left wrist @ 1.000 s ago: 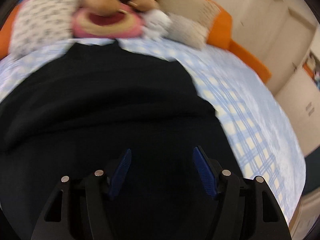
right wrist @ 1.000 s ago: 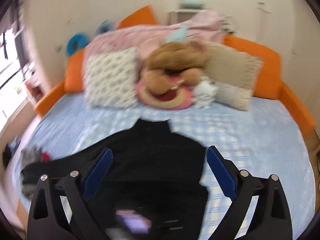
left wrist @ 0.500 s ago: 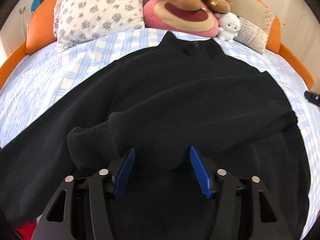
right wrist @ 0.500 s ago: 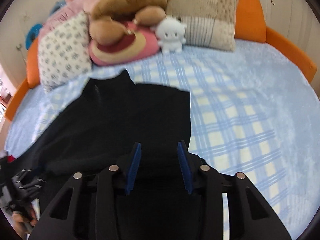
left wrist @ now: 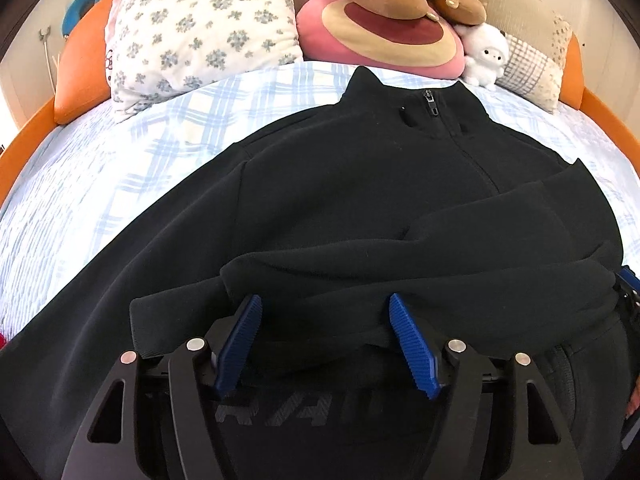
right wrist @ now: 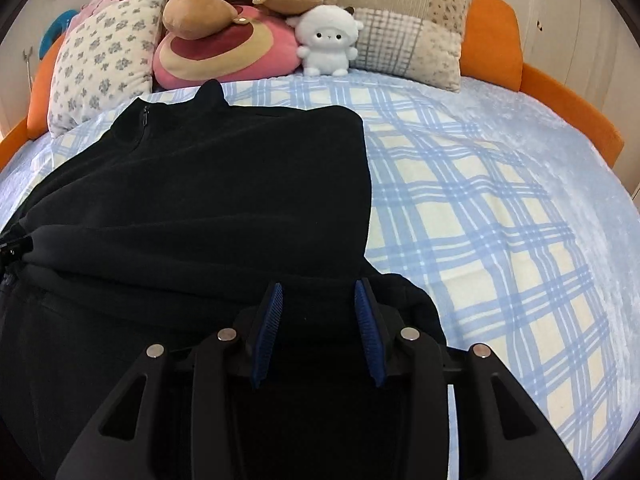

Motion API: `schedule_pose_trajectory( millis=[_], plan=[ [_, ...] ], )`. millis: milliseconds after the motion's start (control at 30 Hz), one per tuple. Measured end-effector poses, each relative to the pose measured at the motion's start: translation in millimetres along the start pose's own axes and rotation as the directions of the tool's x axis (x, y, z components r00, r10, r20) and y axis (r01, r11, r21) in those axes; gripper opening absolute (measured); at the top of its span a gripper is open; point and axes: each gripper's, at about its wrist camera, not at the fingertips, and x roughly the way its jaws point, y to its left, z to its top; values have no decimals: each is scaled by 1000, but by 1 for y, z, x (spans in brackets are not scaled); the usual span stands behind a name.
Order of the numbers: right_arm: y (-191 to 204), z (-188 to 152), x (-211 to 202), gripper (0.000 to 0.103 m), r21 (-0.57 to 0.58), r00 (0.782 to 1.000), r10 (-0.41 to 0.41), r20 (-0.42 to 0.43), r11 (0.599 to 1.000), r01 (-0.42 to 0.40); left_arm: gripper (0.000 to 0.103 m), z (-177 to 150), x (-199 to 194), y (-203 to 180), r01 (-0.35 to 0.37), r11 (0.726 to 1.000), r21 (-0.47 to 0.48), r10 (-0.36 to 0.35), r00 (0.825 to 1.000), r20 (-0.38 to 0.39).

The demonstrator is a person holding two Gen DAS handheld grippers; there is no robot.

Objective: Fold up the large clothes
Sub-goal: 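Move the left tool to the other sleeve cuff by the grey garment and grasp it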

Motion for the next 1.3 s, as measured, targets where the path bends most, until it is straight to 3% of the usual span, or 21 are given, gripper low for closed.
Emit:
schedule_pose_trajectory(
  millis=[167,267,433,500,600,733,833,900,1067,1200,1300],
  plan=[
    [2,-1,1,38,-8,1000,-10,13,1000,11,69,-1,-24,8,76,996,-56,-76,997,1],
    [4,-1,2,39,-16,1000,-19,17,1000,19,78,-8,-66,24,117,989,-92,-112,992,54],
    [7,0,3,39,-22,999,-27,20,999,28,85,-41,-158,89,193,960,-204,-157,971,178],
    [9,0,3,39,-30,999,-37,22,999,38,93,-56,-188,122,205,943,-263,-151,966,212],
    [9,0,3,39,-36,999,-44,23,998,45,94,-85,-231,172,205,919,-337,-123,961,249],
    [10,-1,3,39,-37,999,-46,23,998,47,96,-138,-277,249,164,865,-473,-56,971,234],
    [11,0,3,39,-43,998,-54,24,998,55,96,-183,-300,308,141,800,-583,-30,980,196],
    [11,0,4,39,-45,998,-57,24,997,58,96,-211,-317,341,99,760,-642,25,983,182],
    [15,0,3,39,-58,997,-75,27,995,77,96,-245,-324,388,102,687,-719,24,986,163],
    [17,0,2,39,-66,996,-85,28,994,87,96,-249,-299,393,177,663,-727,-89,983,158],
    [17,0,3,39,-69,996,-89,29,993,91,96,-250,-283,392,190,647,-739,-118,982,148]
  ],
)
